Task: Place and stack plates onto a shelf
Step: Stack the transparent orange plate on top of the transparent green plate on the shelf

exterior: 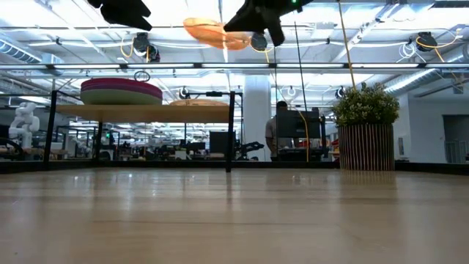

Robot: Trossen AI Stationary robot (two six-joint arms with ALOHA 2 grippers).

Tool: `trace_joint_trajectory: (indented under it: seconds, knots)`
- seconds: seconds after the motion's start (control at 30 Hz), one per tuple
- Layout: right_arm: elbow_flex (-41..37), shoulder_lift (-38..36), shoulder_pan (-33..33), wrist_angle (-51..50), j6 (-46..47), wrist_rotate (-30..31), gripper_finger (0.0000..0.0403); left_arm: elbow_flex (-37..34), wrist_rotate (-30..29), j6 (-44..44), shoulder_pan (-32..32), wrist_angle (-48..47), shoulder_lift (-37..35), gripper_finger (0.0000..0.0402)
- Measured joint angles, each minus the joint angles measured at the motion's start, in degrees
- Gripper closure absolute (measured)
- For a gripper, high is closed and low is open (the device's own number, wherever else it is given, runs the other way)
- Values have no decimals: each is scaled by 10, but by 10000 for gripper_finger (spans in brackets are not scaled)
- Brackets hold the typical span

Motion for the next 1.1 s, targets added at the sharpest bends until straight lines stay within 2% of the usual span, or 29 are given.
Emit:
trace_joint_trajectory:
  seconds: [0.4, 0.9, 1.1]
  knots:
    - [1, 52, -90, 126, 16, -115, 403, 0, 0, 8, 0, 9, 0, 80]
    - [1, 178, -130, 210, 34, -143, 403, 0, 0, 23, 0, 13, 20, 80]
    - [4, 201, -134, 211, 42, -143, 402, 0, 0, 38, 0, 19, 38, 80]
